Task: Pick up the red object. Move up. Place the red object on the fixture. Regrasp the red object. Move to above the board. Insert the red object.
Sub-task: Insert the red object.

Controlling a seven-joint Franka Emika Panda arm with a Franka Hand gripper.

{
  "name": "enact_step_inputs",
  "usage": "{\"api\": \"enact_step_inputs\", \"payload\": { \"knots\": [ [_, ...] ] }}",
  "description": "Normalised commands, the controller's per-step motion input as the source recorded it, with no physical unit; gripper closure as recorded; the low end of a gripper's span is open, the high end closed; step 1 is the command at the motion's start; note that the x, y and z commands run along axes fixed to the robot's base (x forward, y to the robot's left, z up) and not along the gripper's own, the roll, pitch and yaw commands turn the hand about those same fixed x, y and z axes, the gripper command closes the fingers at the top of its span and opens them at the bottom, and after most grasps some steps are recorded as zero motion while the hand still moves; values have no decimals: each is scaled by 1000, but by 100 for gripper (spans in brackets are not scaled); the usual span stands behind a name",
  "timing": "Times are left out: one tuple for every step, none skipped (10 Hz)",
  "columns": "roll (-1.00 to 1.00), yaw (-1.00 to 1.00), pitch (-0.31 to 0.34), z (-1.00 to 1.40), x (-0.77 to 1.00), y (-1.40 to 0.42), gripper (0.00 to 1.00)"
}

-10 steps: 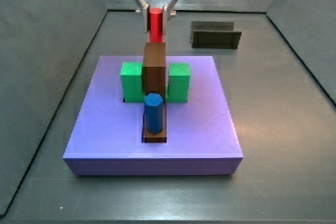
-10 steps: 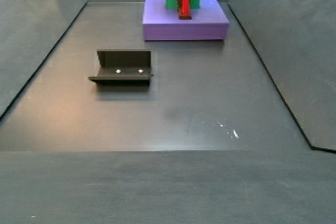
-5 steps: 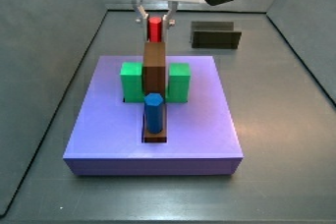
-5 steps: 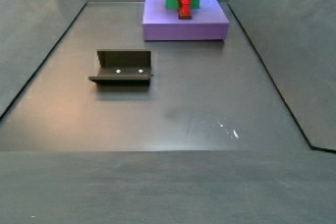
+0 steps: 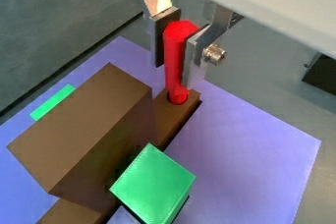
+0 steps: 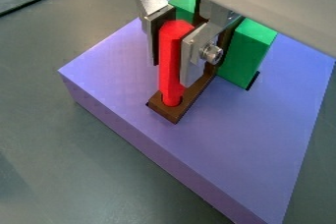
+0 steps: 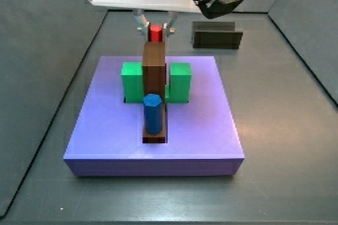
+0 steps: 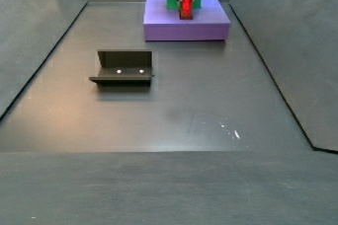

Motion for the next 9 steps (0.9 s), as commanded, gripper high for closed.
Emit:
{"api": "enact_step_inputs", "payload": {
  "knots": [
    [126, 0, 0, -363, 26, -160, 100],
    [110, 94, 0, -91, 203, -417, 100],
    [90, 131, 0, -77, 303, -463, 100],
    [71, 43, -19, -280, 171, -217, 100],
    [76, 0, -11, -363, 63, 0, 100],
    [60, 0, -26, -534, 0, 6, 100],
    [0, 0, -46, -660, -100, 169, 100],
    [-96, 0, -44, -614, -171, 237, 100],
    [-131, 0, -46, -577, -140, 234, 100]
  ]
}}
